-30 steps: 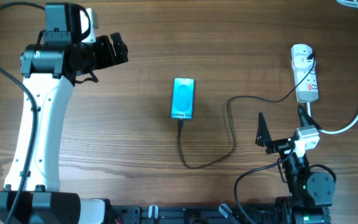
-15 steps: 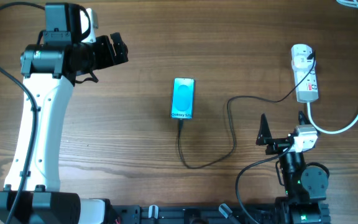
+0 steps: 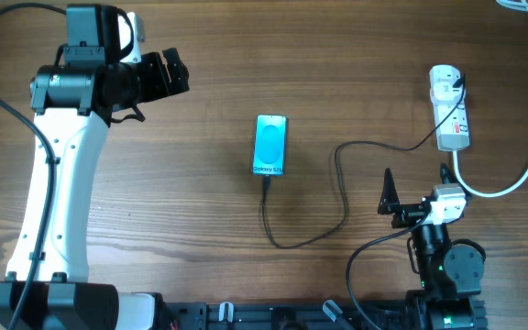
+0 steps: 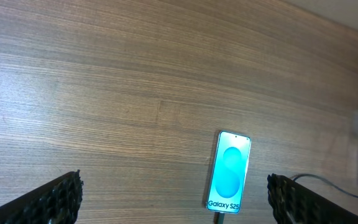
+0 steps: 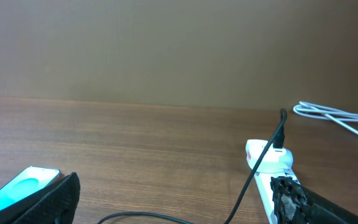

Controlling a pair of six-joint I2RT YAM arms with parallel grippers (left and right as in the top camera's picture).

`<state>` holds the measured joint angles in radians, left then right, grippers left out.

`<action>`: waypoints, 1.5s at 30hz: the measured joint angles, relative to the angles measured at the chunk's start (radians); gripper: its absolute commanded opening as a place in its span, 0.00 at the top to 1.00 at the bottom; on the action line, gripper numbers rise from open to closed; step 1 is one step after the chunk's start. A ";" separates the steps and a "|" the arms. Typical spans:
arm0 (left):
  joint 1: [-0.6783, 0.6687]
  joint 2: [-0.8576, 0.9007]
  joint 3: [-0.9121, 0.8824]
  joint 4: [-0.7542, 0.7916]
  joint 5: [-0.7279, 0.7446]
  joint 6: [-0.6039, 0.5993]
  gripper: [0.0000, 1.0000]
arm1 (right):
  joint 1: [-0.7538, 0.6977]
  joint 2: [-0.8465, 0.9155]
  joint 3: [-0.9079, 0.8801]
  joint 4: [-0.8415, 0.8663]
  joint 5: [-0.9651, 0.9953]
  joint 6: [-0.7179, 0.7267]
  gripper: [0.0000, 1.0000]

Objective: Plug charger to phone and switch on socket

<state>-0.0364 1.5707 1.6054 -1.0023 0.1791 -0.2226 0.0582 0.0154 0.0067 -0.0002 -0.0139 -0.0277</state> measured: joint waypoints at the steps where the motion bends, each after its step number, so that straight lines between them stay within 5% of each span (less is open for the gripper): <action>1: 0.000 0.000 0.000 0.000 0.000 0.000 0.00 | 0.000 0.000 0.000 0.000 0.000 0.000 0.00; 27: 0.000 0.000 0.000 0.000 0.000 0.000 0.00 | 0.000 0.000 0.000 0.000 0.000 0.000 0.00; 30: 0.000 -0.010 0.000 -0.089 -0.021 0.000 0.00 | 0.000 0.000 0.000 0.001 0.000 0.000 0.00; 34: 0.000 -0.121 -0.050 -0.127 -0.029 0.000 0.00 | 0.000 0.000 0.000 0.001 0.000 0.000 0.00; 45: 0.030 -0.727 -0.682 0.173 -0.055 0.000 0.00 | 0.000 -0.002 0.000 0.000 0.000 0.000 0.00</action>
<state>-0.0063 0.8433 0.9234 -0.8295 0.1238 -0.2226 0.0586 0.0135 0.0067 0.0002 -0.0139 -0.0277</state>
